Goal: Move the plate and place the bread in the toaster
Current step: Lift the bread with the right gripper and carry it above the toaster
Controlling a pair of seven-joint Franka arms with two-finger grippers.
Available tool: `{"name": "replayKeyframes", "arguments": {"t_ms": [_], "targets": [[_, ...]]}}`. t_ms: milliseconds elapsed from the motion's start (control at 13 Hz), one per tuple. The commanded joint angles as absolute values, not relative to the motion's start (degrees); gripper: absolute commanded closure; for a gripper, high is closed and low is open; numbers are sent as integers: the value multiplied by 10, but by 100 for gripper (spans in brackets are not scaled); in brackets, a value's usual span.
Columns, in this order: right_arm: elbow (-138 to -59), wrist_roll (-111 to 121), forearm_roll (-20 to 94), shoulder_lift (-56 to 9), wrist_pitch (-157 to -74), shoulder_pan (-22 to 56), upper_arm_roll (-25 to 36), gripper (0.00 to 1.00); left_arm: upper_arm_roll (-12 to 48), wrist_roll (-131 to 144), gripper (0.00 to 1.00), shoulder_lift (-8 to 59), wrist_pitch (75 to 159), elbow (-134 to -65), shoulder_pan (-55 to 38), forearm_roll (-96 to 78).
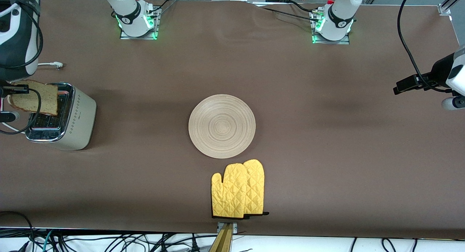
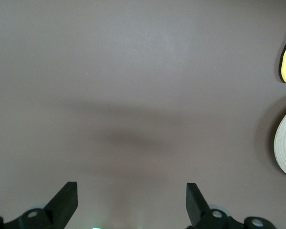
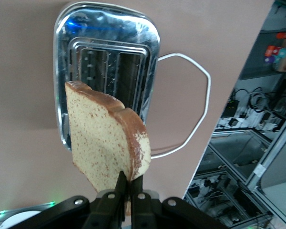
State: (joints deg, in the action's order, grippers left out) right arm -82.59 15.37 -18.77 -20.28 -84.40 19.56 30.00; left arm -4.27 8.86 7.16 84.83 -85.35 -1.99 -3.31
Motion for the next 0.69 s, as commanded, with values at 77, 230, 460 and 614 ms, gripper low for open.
{"name": "replayKeyframes", "arguments": {"t_ms": [77, 230, 460, 614], "targets": [[-817, 156, -235, -220, -867, 192, 300, 100, -42, 95, 0, 69, 844, -853, -18, -47], [-816, 156, -239, -229, -883, 192, 301, 100, -42, 95, 0, 69, 844, -853, -18, -46], [-816, 156, -261, -247, -913, 187, 305, 100, -42, 95, 0, 69, 844, -853, -18, -47], [-816, 142, -265, -254, -918, 184, 308, 100, -42, 96, 0, 69, 844, -853, -18, -47]]}}
